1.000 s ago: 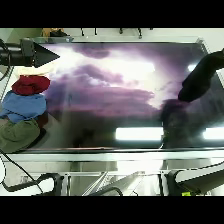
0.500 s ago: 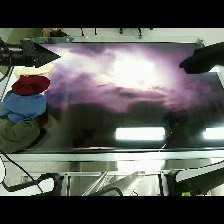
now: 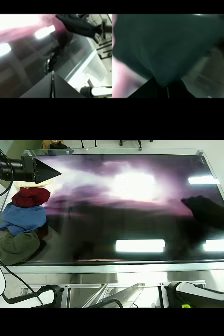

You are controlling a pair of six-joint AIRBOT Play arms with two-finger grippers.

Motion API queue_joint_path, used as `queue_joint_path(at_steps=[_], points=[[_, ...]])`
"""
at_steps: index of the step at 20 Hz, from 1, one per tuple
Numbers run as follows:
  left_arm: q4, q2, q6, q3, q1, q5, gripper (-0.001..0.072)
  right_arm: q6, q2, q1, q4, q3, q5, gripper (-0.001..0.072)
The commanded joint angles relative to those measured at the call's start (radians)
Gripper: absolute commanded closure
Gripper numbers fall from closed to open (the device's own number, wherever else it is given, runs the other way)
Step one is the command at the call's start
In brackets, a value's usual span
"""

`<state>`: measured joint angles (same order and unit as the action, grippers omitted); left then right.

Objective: Fold the shirts.

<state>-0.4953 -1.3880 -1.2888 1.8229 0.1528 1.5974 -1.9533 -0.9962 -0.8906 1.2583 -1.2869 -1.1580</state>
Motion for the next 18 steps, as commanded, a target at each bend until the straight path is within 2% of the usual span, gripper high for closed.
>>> queue_joint_path(at_steps=[1,4,10,11,12,13,16,18], points=[[0.0,0.001,0.002,0.0,0.0,0.033,0.0693,-0.002,0.124,-0.148,0.096,0.209,-0.018,0.0687],[0.0,0.001,0.002,0.0,0.0,0.034,0.0693,0.083,0.128,-0.204,0.097,0.292,-0.023,0.0687],[-0.002,0.0,0.006,0.0,0.0,0.033,0.0693,0.083,0.11,-0.204,0.09,0.394,0.018,0.0683],[-0.002,0.0,0.006,0.0,0.0,0.032,0.0693,0.084,0.104,-0.204,0.093,0.395,0.012,0.065],[-0.002,0.0,0.006,0.0,0.0,0.031,0.0694,0.085,0.103,-0.204,0.094,0.395,0.005,0.0383],[-0.002,0.0,0.006,0.0,0.0,0.03,0.0694,0.104,0.103,-0.204,0.094,0.393,0.005,0.0023],[-0.001,0.0,0.006,0.0,0.0,0.021,0.0693,0.201,0.114,-0.205,0.125,0.356,-0.003,0.0016],[0.0,0.0,0.006,0.0,0.0,0.022,0.0693,0.204,0.137,-0.204,0.129,0.28,-0.002,0.0016]])
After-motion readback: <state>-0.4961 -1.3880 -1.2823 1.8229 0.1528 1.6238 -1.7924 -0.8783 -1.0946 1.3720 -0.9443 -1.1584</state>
